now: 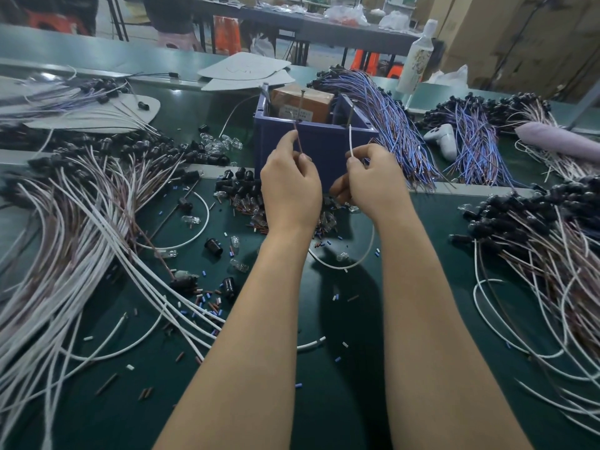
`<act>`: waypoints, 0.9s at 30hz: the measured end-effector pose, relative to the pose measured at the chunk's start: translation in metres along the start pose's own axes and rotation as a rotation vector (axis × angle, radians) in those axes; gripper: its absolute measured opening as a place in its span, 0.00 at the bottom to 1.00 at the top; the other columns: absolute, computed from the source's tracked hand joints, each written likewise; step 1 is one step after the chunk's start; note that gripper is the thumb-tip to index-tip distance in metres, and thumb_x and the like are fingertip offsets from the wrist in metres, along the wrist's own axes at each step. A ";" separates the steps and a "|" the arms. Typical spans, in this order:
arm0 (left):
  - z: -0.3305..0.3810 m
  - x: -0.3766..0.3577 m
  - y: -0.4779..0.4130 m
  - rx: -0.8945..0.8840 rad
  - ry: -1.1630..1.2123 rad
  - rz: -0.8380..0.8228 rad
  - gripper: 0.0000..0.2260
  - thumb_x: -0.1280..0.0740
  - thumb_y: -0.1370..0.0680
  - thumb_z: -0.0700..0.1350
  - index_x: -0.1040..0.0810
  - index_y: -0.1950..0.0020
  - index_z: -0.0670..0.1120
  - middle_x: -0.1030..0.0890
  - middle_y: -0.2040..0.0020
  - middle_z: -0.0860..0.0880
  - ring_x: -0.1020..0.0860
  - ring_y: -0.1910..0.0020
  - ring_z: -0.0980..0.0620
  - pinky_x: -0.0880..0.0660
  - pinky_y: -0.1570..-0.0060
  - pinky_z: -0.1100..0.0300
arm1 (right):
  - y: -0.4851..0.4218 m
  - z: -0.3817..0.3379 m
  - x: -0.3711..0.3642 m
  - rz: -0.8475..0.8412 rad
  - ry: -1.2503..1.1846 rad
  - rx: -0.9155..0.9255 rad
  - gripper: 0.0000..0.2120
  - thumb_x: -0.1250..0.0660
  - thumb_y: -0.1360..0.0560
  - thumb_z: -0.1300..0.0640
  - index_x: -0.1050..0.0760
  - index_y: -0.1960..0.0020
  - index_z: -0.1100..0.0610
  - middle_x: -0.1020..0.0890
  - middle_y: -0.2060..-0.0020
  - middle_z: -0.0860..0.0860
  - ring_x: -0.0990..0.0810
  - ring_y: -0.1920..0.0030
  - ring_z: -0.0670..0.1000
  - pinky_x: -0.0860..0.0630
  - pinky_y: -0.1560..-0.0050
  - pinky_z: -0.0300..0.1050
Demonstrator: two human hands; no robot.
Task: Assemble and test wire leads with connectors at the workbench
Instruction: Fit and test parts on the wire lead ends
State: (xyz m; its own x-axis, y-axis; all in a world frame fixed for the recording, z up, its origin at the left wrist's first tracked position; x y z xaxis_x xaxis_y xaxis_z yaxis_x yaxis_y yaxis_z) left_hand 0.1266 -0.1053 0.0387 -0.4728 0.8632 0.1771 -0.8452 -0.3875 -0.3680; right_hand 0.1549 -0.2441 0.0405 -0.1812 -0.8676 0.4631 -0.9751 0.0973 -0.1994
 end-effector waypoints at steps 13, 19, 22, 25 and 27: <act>-0.001 -0.007 -0.002 -0.003 -0.033 -0.100 0.18 0.41 0.21 0.36 0.30 0.31 0.42 0.19 0.50 0.43 0.20 0.49 0.42 0.26 0.43 0.49 | -0.001 0.003 -0.002 0.005 -0.024 -0.007 0.05 0.46 0.20 0.62 0.33 0.51 0.55 0.20 0.73 0.51 0.25 0.80 0.43 0.27 0.68 0.41; 0.002 -0.010 0.000 0.001 -0.072 -0.132 0.15 0.40 0.21 0.38 0.27 0.35 0.43 0.18 0.51 0.44 0.21 0.50 0.46 0.26 0.44 0.53 | -0.002 0.007 -0.002 -0.006 -0.022 -0.027 0.06 0.45 0.21 0.62 0.32 0.54 0.54 0.20 0.72 0.51 0.22 0.74 0.47 0.24 0.65 0.44; -0.006 -0.017 -0.001 0.102 -0.103 -0.293 0.07 0.41 0.20 0.41 0.23 0.53 0.45 0.16 0.59 0.44 0.17 0.58 0.46 0.21 0.49 0.52 | -0.005 0.007 0.013 0.107 0.083 -0.021 0.06 0.41 0.22 0.60 0.29 0.57 0.54 0.17 0.62 0.55 0.18 0.57 0.57 0.22 0.49 0.54; -0.029 -0.005 -0.011 0.252 -0.289 -0.379 0.06 0.38 0.21 0.45 0.23 0.56 0.46 0.17 0.56 0.41 0.17 0.55 0.43 0.22 0.47 0.50 | -0.001 0.000 0.037 0.302 0.014 0.032 0.07 0.41 0.20 0.52 0.28 0.53 0.55 0.17 0.58 0.55 0.18 0.58 0.54 0.22 0.51 0.53; -0.045 0.020 -0.019 0.301 -0.534 -0.293 0.10 0.35 0.23 0.50 0.22 0.47 0.45 0.18 0.49 0.42 0.20 0.48 0.41 0.24 0.45 0.51 | 0.000 0.000 0.039 0.259 -0.248 -0.032 0.17 0.45 0.19 0.45 0.28 0.54 0.56 0.17 0.67 0.53 0.23 0.74 0.48 0.25 0.70 0.43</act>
State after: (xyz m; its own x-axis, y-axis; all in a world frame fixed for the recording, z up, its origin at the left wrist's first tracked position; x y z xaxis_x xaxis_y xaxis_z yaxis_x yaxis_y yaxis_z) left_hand 0.1443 -0.0662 0.0077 -0.2067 0.6977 0.6859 -0.9530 -0.3024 0.0203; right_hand 0.1478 -0.2778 0.0584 -0.3898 -0.9038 0.1764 -0.9053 0.3410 -0.2534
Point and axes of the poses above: each hand's wrist, its own y-axis away from the middle knuckle, its own x-axis out of the back of the hand, z = x × y, the point moved 8 cm from there along -y, towards the middle knuckle
